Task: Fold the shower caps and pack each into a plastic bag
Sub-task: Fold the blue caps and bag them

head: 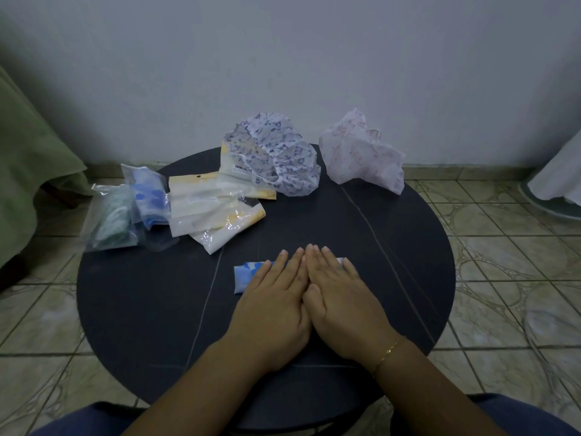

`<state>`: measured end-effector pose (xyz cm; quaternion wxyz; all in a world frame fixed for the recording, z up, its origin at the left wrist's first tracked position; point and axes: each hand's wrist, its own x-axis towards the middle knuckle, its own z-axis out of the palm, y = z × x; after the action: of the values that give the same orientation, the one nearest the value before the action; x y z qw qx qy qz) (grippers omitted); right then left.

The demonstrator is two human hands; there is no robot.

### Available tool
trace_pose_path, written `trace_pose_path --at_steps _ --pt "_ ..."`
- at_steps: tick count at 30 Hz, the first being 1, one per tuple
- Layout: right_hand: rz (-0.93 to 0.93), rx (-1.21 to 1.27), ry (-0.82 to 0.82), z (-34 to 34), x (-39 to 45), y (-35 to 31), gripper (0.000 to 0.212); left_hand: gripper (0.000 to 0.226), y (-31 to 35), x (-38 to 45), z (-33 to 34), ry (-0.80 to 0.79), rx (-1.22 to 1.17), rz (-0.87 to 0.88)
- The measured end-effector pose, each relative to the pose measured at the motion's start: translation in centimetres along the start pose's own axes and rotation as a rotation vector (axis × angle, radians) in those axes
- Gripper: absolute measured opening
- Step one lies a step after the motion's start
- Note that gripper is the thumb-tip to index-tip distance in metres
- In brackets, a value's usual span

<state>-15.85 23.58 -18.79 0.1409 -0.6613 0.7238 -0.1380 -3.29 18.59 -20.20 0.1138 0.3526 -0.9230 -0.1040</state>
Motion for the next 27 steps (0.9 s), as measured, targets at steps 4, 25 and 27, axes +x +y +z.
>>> trace_pose_path --at_steps 4,25,27 --pt "0.015 -0.033 -0.029 -0.2 -0.2 -0.3 0.092 0.075 -0.3 -0.5 -0.4 -0.028 -0.013 -0.068" --pt "0.082 -0.082 -0.085 -0.7 -0.7 -0.7 0.056 0.074 -0.6 -2.2 -1.6 0.088 0.054 -0.055" --pt "0.095 -0.047 -0.074 -0.9 -0.7 -0.9 0.059 0.077 -0.4 -1.4 -1.0 0.001 -0.005 -0.063"
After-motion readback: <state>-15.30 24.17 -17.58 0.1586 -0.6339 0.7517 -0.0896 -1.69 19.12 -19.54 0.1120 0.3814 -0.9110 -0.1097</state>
